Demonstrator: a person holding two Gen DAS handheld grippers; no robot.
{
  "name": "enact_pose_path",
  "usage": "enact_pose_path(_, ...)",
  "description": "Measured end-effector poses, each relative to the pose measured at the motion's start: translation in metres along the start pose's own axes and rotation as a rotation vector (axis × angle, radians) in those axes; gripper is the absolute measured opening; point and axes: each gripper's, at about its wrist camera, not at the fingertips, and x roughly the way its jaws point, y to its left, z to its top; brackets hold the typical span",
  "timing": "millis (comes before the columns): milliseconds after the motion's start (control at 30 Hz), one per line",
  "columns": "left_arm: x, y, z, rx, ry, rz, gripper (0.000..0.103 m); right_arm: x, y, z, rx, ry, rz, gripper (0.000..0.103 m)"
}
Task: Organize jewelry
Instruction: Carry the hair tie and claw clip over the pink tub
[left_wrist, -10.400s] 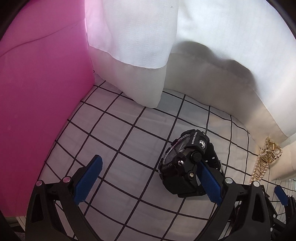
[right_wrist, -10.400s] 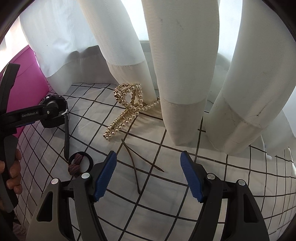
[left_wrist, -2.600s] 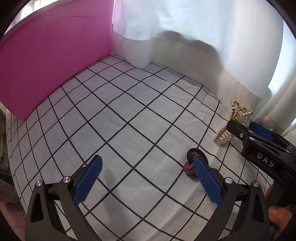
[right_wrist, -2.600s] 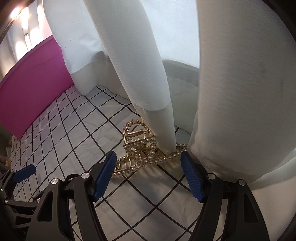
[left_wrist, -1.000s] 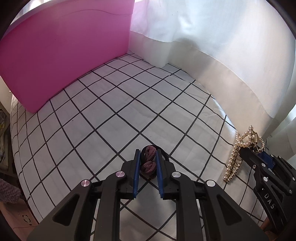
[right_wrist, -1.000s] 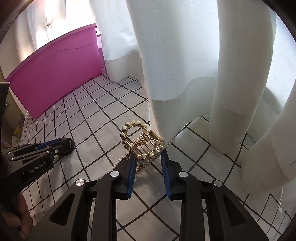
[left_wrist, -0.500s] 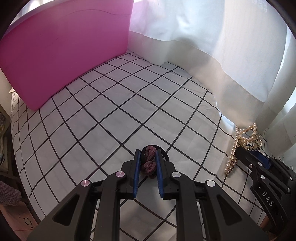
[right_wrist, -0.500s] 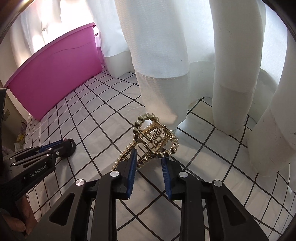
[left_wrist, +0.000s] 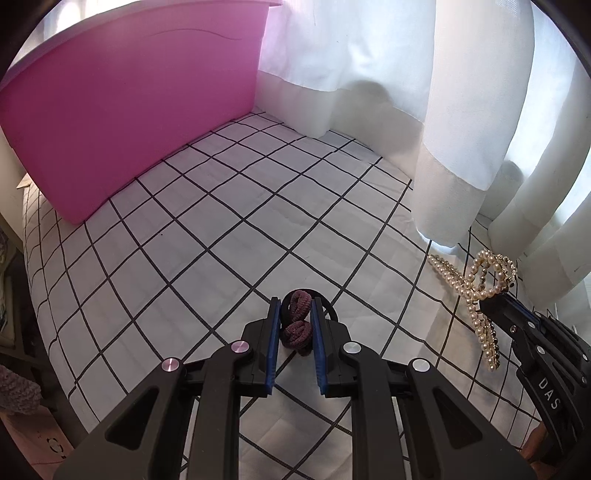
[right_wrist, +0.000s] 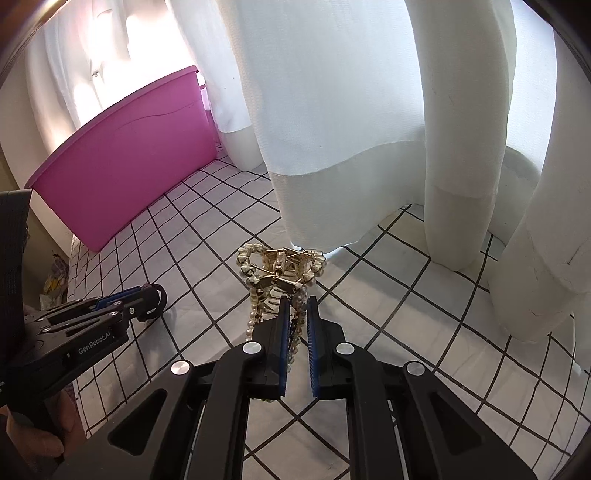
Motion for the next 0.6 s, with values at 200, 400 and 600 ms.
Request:
enact_pose_path(200, -0.02, 0.003, 0.006, 0.007, -0.011, -0.017, 0.016, -0.01, 0.013, 0.008, -0.017, -0.006, 0.022, 0.008)
enact_pose_path(400, -0.047, 0.013, 0.018, -0.025, -0.026, -0.044, 0.016, -0.021, 0.029, 0.023, -0.03, -0.028, 0.053, 0.007)
enact_pose_path(600, -0.085, 0.023, 0.036, -0.04, -0.078, -0.016, 0.016, -0.047, 0.043, 0.048, -0.046, -0.076, 0.108, 0.007)
